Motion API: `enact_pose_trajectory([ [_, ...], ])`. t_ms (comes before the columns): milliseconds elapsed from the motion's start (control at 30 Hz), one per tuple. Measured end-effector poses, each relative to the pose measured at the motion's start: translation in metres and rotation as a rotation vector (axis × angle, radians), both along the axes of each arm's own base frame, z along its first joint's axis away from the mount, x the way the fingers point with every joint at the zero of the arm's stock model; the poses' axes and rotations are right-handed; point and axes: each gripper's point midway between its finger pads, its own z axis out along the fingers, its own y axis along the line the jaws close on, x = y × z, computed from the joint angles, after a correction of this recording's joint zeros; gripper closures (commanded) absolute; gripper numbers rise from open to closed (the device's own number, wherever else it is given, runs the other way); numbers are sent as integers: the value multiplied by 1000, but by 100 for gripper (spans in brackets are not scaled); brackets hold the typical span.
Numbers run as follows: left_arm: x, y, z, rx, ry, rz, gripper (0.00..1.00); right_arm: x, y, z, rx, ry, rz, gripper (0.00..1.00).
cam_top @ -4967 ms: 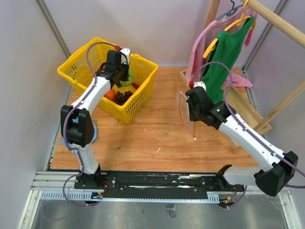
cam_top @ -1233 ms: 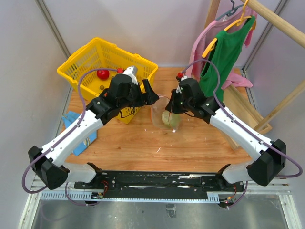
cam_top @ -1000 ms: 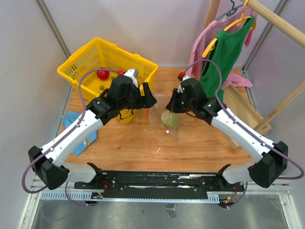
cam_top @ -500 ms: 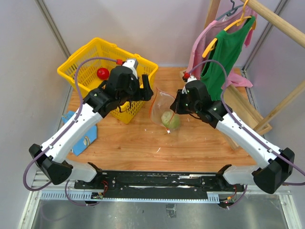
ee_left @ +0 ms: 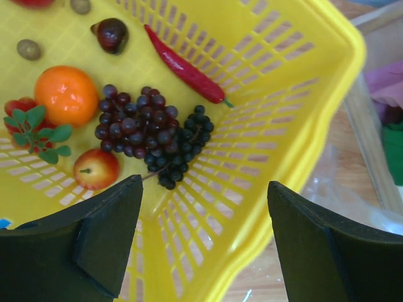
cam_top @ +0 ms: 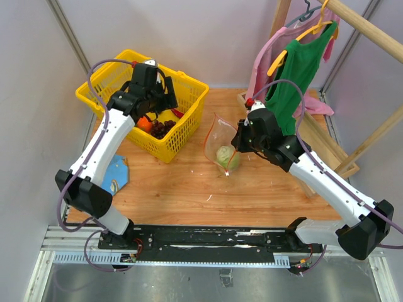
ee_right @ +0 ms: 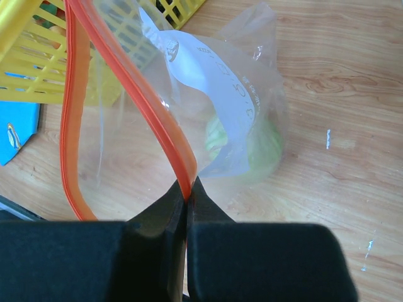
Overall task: Place the food in the zip-top bag and seal the zipper
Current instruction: Pick up the fake fruit from the bin.
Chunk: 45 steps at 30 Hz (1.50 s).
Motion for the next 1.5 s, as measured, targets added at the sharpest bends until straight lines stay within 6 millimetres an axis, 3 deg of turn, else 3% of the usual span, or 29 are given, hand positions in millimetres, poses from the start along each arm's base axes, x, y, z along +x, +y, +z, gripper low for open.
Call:
enact_pose_trajectory([
  [267, 44, 36, -56, 29, 140, 99, 20, 1, -3, -1, -30, -14, 14, 99],
  [400, 63, 41, -90, 46, 210, 117, 28, 1, -4, -2, -46, -21, 26, 99],
  [600, 74, 34, -161, 90, 361, 89, 30, 2, -4, -6, -71, -22, 39, 99],
  [833, 72, 36, -218, 142, 482, 75, 28, 4, -6, -9, -82, -16, 35, 99],
  [1200, 82, 34, -245, 163, 502, 54, 31, 10, -7, -16, -102, -1, 26, 99],
  [1300, 84, 34, -248, 166, 498, 46, 41, 11, -6, -15, -102, -2, 26, 99],
  [1500, 87, 34, -251, 156, 490, 31, 74, 12, -6, -17, -105, 3, 25, 99],
])
